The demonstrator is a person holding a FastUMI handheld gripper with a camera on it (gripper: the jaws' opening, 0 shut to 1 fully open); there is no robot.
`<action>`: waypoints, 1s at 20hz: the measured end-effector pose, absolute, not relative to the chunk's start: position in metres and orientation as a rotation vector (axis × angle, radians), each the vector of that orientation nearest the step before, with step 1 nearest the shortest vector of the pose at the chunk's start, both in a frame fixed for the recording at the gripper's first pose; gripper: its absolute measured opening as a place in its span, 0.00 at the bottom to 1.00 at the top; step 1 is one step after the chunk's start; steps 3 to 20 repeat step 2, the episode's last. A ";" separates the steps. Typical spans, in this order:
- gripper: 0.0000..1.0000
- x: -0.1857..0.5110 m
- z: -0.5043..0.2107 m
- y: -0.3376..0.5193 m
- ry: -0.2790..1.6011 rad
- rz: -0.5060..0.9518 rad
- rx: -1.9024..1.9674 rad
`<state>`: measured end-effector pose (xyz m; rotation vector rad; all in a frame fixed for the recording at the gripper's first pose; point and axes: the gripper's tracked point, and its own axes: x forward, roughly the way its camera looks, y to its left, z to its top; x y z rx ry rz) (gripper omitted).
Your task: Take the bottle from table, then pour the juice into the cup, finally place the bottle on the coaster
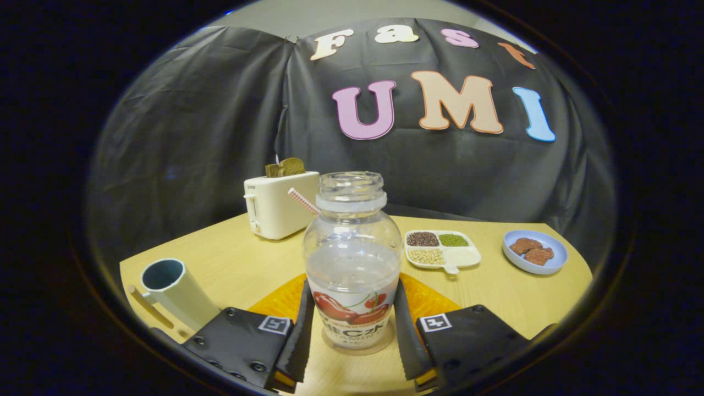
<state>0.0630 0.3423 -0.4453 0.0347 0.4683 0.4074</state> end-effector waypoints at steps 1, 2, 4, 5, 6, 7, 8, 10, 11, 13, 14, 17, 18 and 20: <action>0.70 0.063 -0.445 0.342 0.465 0.407 0.037; 0.70 0.063 -0.446 0.342 0.461 0.406 0.039; 0.70 0.063 -0.446 0.342 0.461 0.406 0.039; 0.70 0.063 -0.446 0.342 0.461 0.406 0.039; 0.70 0.063 -0.446 0.342 0.461 0.406 0.039; 0.70 0.063 -0.446 0.342 0.461 0.406 0.039; 0.70 0.063 -0.446 0.342 0.461 0.406 0.039; 0.70 0.063 -0.446 0.342 0.461 0.406 0.039; 0.70 0.063 -0.446 0.342 0.461 0.406 0.039; 0.70 0.063 -0.446 0.342 0.461 0.406 0.039; 0.70 0.063 -0.446 0.342 0.461 0.406 0.039; 0.70 0.063 -0.446 0.342 0.461 0.406 0.039; 0.70 0.063 -0.446 0.342 0.461 0.406 0.039; 0.70 0.063 -0.446 0.342 0.461 0.406 0.039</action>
